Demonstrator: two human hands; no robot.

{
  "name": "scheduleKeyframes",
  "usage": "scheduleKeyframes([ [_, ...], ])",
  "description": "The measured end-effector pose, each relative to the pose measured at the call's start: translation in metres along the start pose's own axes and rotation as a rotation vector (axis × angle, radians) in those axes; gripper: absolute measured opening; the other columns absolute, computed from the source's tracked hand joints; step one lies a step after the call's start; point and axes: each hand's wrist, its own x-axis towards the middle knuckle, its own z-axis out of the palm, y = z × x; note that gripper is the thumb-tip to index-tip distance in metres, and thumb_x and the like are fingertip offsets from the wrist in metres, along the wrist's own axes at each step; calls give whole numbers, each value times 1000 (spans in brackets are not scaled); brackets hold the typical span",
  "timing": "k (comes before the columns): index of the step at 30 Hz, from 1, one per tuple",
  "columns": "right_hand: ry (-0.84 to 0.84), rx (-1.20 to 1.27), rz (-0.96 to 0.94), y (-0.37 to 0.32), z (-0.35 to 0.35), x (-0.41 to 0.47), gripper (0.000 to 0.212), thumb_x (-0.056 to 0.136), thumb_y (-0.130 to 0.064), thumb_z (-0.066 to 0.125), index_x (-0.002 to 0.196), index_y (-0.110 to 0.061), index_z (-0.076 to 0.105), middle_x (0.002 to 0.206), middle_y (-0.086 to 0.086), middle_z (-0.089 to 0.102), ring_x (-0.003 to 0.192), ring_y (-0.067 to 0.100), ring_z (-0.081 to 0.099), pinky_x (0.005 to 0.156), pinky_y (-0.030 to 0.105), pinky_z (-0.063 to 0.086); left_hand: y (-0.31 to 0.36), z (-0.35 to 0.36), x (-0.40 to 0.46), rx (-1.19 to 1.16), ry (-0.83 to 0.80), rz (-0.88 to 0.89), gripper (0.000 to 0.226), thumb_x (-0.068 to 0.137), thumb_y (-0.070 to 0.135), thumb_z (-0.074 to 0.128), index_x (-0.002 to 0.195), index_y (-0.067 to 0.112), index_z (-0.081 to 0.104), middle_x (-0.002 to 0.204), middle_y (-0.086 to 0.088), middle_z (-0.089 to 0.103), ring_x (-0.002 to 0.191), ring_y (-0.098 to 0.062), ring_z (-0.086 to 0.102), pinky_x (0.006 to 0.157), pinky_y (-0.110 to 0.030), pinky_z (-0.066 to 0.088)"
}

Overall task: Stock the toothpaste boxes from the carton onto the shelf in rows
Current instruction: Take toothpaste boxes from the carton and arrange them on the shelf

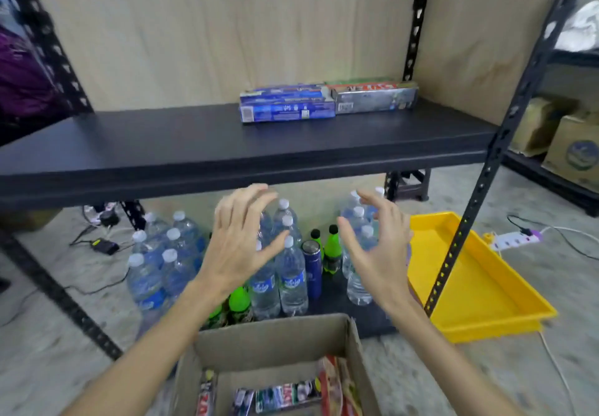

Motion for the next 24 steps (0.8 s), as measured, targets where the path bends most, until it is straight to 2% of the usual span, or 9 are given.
scheduleKeyframes([
  [4, -192, -108, 125, 34, 32, -91, 48, 92, -42, 70, 135, -30, 53, 128, -13, 55, 120, 17, 48, 101, 44, 40, 13, 12, -101, -86, -242, -209, 60, 93, 49, 60, 141, 15, 48, 140, -3, 47, 131, -25, 45, 113, -33, 29],
  [7, -349, -187, 209, 53, 51, -150, 52, 92, -44, 68, 139, -29, 50, 132, -10, 54, 122, 18, 45, 99, 36, 34, 22, 23, -165, -131, -358, -418, 57, 95, 49, 59, 141, 20, 45, 138, 2, 45, 129, -17, 42, 108, -25, 24],
  [12, -541, -328, 302, 79, 69, -229, 49, 94, -51, 60, 136, -26, 52, 122, -8, 60, 112, 17, 53, 87, 34, 34, 22, 53, -249, -168, -542, -693, 57, 93, 52, 59, 138, 21, 45, 131, 1, 51, 121, -19, 51, 102, -37, 40],
  [14, -637, -402, 307, 97, 74, -252, 46, 95, -51, 58, 135, -28, 53, 124, -7, 61, 113, 17, 57, 86, 36, 39, 17, 62, -274, -166, -610, -779, 55, 94, 49, 60, 138, 20, 46, 130, 0, 51, 121, -19, 53, 102, -35, 40],
  [17, -739, -501, 389, 127, 83, -275, 47, 95, -49, 59, 132, -23, 47, 129, 9, 61, 110, 30, 62, 86, 44, 50, 9, 77, -304, -152, -680, -891, 51, 94, 45, 63, 133, 16, 50, 130, -5, 53, 121, -25, 55, 100, -36, 42],
  [20, -838, -539, 568, 153, 97, -286, 61, 92, -48, 65, 139, -16, 41, 134, 13, 59, 118, 32, 59, 97, 49, 50, 0, 96, -332, -168, -798, -1023, 53, 93, 47, 65, 131, 14, 48, 132, -9, 52, 121, -29, 53, 100, -39, 43],
  [24, -867, -460, 763, 183, 116, -305, 77, 86, -47, 73, 144, -24, 27, 135, 9, 60, 126, 31, 56, 108, 55, 43, -10, 128, -374, -183, -939, -1105, 58, 86, 52, 71, 126, 18, 46, 127, -7, 53, 113, -28, 59, 96, -43, 51],
])
